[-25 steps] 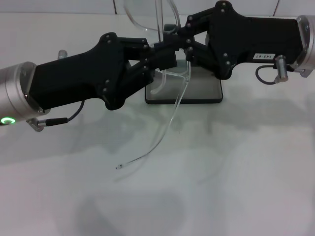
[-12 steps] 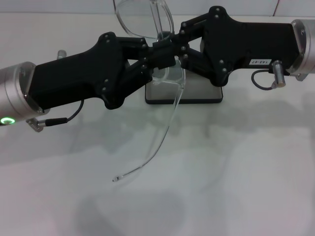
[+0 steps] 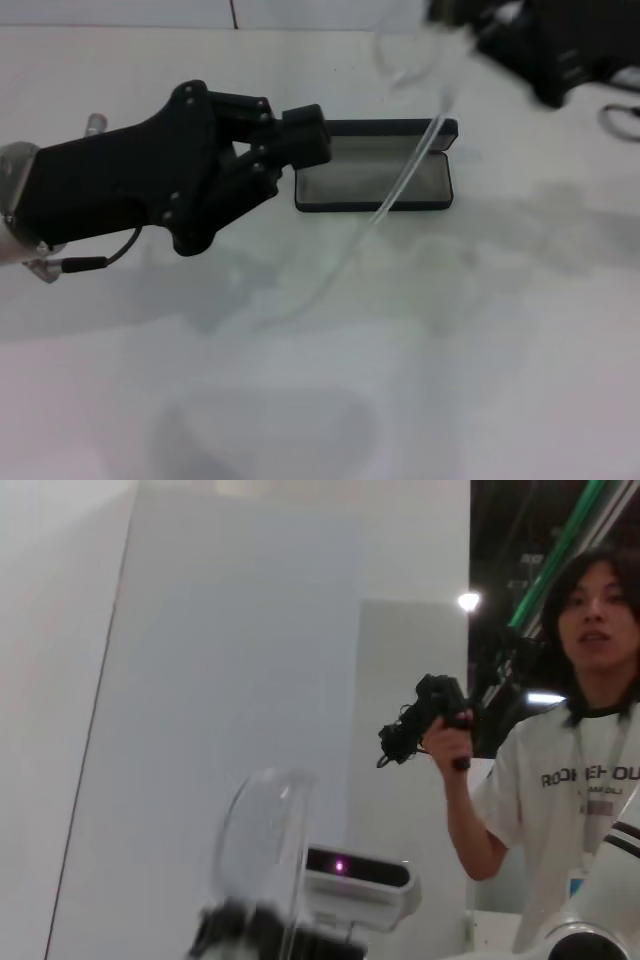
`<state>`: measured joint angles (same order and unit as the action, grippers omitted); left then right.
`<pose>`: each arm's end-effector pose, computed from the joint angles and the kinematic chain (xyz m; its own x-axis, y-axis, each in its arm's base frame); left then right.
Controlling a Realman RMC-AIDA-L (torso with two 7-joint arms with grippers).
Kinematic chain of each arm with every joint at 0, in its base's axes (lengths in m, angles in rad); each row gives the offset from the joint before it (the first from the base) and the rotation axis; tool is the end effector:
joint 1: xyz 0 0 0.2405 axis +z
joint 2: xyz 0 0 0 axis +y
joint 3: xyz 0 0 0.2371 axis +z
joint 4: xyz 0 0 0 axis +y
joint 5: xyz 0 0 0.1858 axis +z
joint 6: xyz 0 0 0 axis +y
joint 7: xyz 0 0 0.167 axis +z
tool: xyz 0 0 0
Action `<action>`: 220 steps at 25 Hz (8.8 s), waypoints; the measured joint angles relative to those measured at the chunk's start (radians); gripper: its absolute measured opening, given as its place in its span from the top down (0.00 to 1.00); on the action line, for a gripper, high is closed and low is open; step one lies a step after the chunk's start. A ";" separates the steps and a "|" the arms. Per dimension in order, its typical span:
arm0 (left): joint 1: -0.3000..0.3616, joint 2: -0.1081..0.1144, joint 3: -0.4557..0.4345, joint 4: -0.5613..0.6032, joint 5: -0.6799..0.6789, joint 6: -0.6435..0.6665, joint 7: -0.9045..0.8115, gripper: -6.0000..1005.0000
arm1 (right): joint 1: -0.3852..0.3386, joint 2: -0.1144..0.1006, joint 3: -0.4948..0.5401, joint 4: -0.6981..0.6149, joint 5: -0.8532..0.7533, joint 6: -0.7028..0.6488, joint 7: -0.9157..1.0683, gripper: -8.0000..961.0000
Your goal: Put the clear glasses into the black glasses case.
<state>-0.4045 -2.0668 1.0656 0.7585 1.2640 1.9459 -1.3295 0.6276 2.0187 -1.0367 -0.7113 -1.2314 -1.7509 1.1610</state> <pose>-0.1379 0.2510 0.0370 0.4809 0.0716 0.8739 0.0760 -0.9963 0.0397 0.0932 0.3173 0.0477 0.5181 0.2048 -0.8305 0.0189 -0.9734 -0.2283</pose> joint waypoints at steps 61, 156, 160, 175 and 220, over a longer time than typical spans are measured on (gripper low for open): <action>-0.118 -0.018 0.174 -0.233 -0.251 0.031 0.102 0.91 | 0.080 0.008 -0.288 0.259 0.342 0.061 -0.396 0.91; 0.131 0.082 -0.144 -0.232 -0.207 -0.069 0.056 0.93 | 0.027 0.009 -0.984 -0.589 -1.419 0.977 1.004 0.90; 0.131 0.081 -0.141 -0.232 -0.207 -0.067 0.056 0.93 | 0.040 0.009 -0.992 -0.555 -1.420 1.006 1.015 0.90; 0.131 0.080 -0.140 -0.232 -0.207 -0.064 0.058 0.93 | 0.046 0.009 -1.037 -0.519 -1.511 1.068 1.081 0.90; 0.144 0.073 -0.144 -0.232 -0.207 -0.059 0.059 0.93 | -0.039 0.009 -1.067 -0.610 -1.543 1.090 1.100 0.90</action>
<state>-0.2608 -1.9940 0.9218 0.5263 1.0568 1.8870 -1.2704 0.5889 2.0278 -2.1037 -1.3210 -2.7747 -0.6610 2.2611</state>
